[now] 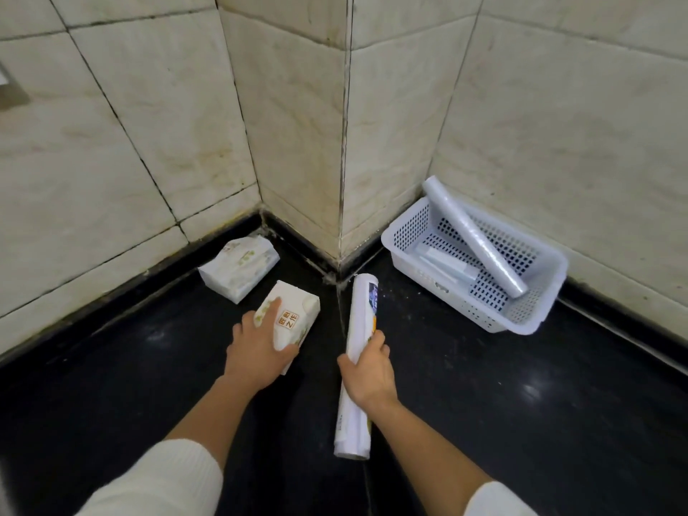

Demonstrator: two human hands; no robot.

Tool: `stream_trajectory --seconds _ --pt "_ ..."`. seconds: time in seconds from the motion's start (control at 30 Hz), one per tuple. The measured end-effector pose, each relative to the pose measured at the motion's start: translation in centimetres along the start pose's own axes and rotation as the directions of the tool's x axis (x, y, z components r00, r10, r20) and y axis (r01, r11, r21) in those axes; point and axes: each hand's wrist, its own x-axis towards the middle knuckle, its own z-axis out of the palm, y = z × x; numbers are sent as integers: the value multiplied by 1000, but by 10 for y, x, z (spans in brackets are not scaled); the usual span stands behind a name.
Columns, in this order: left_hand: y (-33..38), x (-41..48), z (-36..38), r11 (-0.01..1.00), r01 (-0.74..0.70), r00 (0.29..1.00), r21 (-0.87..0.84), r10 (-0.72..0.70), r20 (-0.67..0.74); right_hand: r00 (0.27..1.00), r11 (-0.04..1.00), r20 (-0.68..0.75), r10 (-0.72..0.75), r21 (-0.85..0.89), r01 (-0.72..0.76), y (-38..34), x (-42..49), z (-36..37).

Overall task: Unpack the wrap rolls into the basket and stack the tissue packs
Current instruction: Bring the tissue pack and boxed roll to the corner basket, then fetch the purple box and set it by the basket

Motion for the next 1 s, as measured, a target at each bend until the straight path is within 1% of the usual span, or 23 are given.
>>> stream_trajectory --seconds 0.1,0.2,0.27,0.37,0.4,0.47,0.53,0.6,0.7,0.83,0.9,1.0 --pt "-3 0 0 1000 -21 999 16 20 47 1000 992 -16 -15 -127 13 -1 -3 6" --pt "2 -2 -6 997 -17 997 82 10 79 1000 981 -31 -1 -193 -5 -4 -3 5" --pt "10 -9 -9 992 -72 997 106 72 8 999 986 -48 7 -164 -15 -2 -6 -2" --pt "34 -32 -1 973 -231 964 20 232 -127 994 998 -105 -3 -66 -4 12 -20 -25" --pt "46 -42 5 959 -283 949 -9 278 -149 992 999 -130 -1 -39 -4 22 -28 -34" --pt "72 -65 24 922 -385 915 -34 377 -142 983 1000 -181 26 1 -26 48 -49 -55" --pt "101 -91 48 870 -488 871 -72 480 -105 972 997 -223 74 15 -72 82 -75 -76" --pt "134 -121 75 824 -558 830 -100 557 -35 956 991 -263 133 5 -136 121 -102 -100" --pt "183 -167 115 766 -634 758 -102 642 111 917 970 -331 222 -24 -243 180 -144 -143" --pt "252 -230 157 678 -727 630 -107 721 288 849 934 -426 313 -25 -356 256 -197 -201" --pt "288 -264 179 642 -756 579 -127 746 329 821 920 -460 338 -23 -392 297 -223 -229" --pt "338 -321 218 600 -784 531 -159 781 329 789 904 -499 359 -24 -427 365 -260 -273"
